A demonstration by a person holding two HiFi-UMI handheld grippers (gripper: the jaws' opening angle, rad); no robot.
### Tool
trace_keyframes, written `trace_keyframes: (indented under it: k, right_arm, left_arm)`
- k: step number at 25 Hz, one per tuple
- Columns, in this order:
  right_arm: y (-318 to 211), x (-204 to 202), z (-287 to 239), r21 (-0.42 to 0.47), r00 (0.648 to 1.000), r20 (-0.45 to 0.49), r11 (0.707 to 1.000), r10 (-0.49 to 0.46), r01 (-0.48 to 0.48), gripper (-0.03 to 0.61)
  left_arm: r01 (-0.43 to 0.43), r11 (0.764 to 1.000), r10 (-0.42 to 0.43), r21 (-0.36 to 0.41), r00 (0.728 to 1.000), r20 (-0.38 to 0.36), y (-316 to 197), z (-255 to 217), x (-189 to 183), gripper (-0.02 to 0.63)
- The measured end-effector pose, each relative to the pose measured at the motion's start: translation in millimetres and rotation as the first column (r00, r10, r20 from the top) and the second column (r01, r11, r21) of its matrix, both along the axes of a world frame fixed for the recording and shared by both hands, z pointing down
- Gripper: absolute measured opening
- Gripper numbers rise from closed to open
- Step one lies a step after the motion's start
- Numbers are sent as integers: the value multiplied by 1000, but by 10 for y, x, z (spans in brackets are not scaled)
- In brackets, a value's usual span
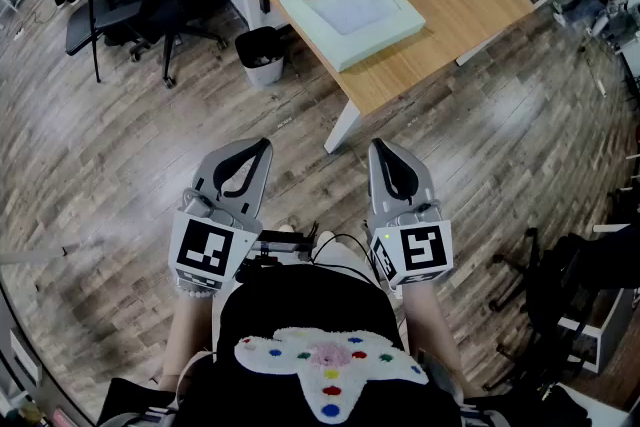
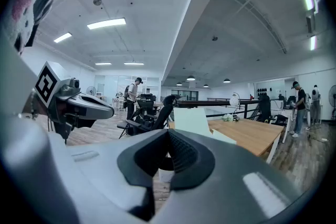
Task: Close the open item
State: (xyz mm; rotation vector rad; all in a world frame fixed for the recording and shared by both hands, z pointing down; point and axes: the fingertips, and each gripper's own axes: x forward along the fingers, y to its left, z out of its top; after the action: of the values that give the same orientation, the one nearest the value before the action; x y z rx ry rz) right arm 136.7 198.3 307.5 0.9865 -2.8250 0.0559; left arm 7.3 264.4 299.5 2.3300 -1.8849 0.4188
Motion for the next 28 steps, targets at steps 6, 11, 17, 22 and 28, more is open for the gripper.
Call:
trace_keyframes:
  k: [6, 11, 17, 22, 28]
  right_arm:
    - [-3, -44, 4, 6, 1000, -8, 1000, 5, -5, 8]
    - [25, -86, 11, 8, 1000, -14, 1000, 19, -18, 8]
    - [45, -88, 19, -22, 996, 16, 996, 84, -83, 8]
    - [89, -131, -43, -19, 989, 52, 990, 141, -140, 8]
    - [247, -222, -113, -9, 990, 61, 992, 126, -125, 8]
  left_arm:
    - [-9, 1000, 9, 2, 1000, 2, -10, 20, -44, 6]
    - [-22, 1000, 22, 5, 1000, 0, -4, 29, -97, 6]
    - [-50, 999, 50, 15, 999, -9, 21, 0, -163, 6]
    - [-67, 997, 67, 33, 998, 4, 88, -34, -321, 6]
    - [-84, 995, 84, 46, 996, 6, 181, -61, -425, 6]
